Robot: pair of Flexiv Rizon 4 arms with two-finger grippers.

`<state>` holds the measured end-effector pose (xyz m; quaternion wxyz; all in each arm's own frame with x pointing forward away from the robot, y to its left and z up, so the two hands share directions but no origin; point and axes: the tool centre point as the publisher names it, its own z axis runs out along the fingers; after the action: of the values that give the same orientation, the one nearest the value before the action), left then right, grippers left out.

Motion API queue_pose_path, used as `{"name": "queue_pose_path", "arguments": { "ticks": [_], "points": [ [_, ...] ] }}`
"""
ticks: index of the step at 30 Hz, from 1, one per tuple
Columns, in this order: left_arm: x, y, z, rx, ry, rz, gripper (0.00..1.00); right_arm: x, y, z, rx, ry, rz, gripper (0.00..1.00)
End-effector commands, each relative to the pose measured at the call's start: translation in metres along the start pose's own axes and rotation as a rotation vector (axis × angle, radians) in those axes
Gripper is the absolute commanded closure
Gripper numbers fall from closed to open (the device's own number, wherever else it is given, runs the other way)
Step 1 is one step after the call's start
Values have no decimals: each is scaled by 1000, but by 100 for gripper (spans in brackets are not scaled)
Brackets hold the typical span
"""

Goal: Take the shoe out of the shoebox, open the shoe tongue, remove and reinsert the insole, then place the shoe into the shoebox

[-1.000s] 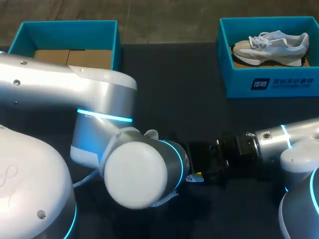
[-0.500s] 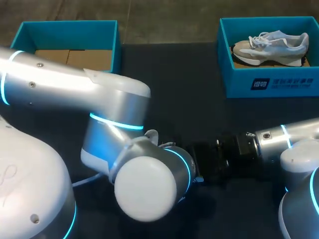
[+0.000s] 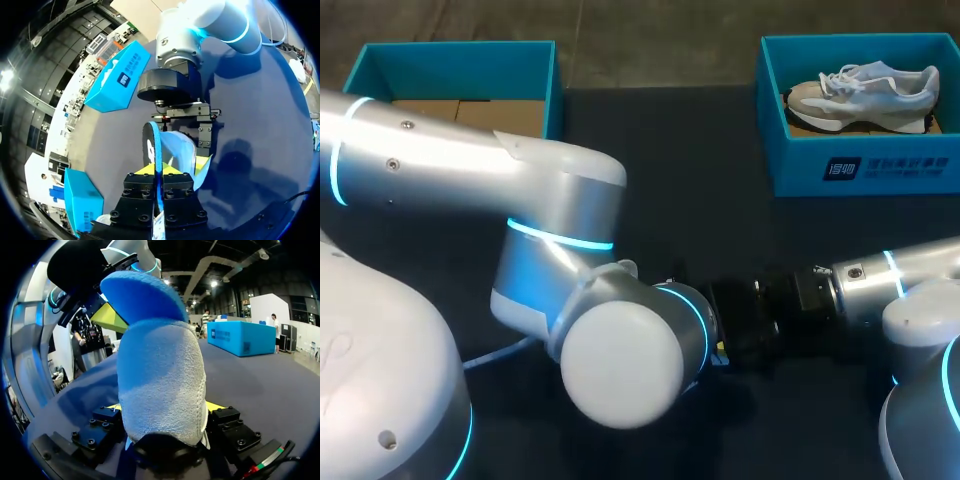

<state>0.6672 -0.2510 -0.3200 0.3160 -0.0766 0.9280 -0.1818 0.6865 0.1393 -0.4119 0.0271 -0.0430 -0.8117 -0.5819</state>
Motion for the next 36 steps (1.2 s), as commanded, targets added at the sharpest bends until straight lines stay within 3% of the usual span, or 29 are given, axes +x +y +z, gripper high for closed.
{"name": "queue_pose_path", "arguments": {
  "ticks": [1,12,13,14,15,18,36],
  "points": [
    [-4,-2,2,5,2,-8,100,1,0,1,2,-2,1,100],
    [-10,-12,4,21,0,-20,100,1,0,1,2,-2,1,100],
    [-9,-12,4,22,-4,-17,96,1,0,1,2,-2,1,100],
    [-8,-11,4,17,-20,-19,75,1,0,1,2,-2,1,100],
    [-7,-10,4,15,-27,-20,64,1,0,1,2,-2,1,100],
    [-4,-6,5,17,-36,-23,56,1,0,1,2,-2,1,100],
    [-8,10,17,69,-9,-16,63,1,0,1,2,-2,1,100]
  ]
}}
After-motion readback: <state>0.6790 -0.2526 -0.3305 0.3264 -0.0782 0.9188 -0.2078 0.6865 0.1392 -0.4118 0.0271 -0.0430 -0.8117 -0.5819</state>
